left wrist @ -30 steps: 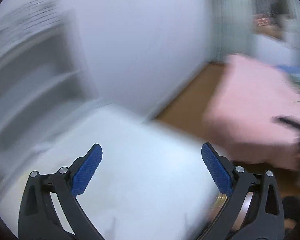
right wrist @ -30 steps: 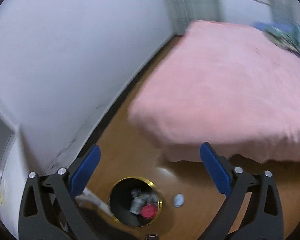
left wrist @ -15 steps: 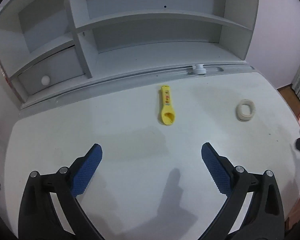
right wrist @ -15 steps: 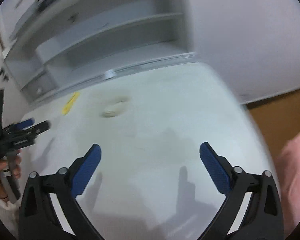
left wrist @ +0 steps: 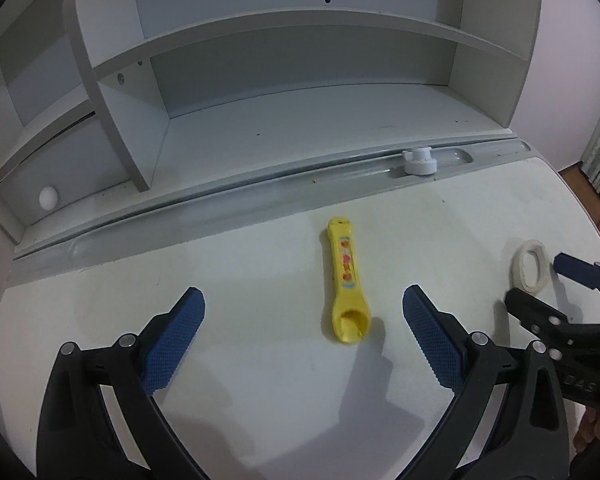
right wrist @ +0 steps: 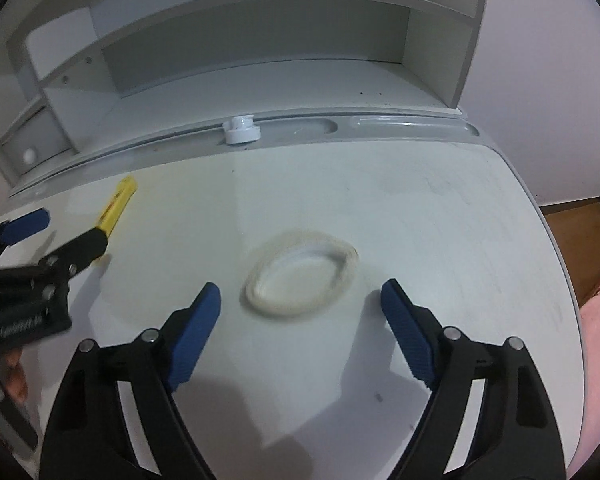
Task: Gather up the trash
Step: 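Grasp the yellow toy with the left tool while the right tool grasps the tape roll, then carry the yellow toy and tape roll over the bin and release both, then grasp the white bottle cap on the desk ledge with the left tool, then carry the white bottle cap over the bin and open the left tool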
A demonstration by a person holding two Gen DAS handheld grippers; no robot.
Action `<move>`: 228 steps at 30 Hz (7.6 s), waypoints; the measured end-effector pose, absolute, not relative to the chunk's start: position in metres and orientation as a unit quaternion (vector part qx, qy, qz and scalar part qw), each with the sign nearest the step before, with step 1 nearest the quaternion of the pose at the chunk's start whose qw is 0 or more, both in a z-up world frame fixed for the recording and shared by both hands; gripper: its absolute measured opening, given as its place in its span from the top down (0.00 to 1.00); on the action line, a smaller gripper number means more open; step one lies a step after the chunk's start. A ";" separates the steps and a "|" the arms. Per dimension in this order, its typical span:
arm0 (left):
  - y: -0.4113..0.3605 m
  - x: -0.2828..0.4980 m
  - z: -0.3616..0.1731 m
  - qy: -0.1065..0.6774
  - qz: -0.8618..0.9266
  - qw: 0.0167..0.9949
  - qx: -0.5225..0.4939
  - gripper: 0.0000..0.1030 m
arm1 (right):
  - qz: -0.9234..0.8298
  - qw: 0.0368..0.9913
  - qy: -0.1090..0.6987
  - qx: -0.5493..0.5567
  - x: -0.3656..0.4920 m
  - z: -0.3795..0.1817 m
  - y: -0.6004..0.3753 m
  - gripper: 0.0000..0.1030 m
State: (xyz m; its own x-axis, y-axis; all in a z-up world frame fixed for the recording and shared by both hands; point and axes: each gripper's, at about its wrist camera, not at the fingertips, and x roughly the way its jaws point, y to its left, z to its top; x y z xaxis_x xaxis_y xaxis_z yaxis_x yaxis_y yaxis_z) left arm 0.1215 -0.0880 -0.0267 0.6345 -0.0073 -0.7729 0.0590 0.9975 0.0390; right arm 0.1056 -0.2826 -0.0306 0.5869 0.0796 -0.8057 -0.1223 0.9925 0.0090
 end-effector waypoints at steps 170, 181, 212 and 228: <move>-0.192 0.227 -0.018 0.454 -0.073 0.887 -0.035 0.70 | 0.070 0.905 0.419 -0.027 0.095 -0.031 -0.380 0.44; -0.197 0.171 -0.005 0.442 -0.096 0.892 -0.009 0.70 | 0.065 0.909 0.411 0.003 0.096 -0.030 -0.390 0.86; -0.597 -0.099 -0.050 0.443 -0.523 0.700 0.197 0.70 | -0.093 0.818 0.426 0.375 -0.156 -0.112 -0.789 0.88; -0.585 -0.013 -0.324 0.652 -0.349 0.605 0.295 0.70 | -0.067 0.622 0.631 0.459 -0.076 -0.381 -0.729 0.88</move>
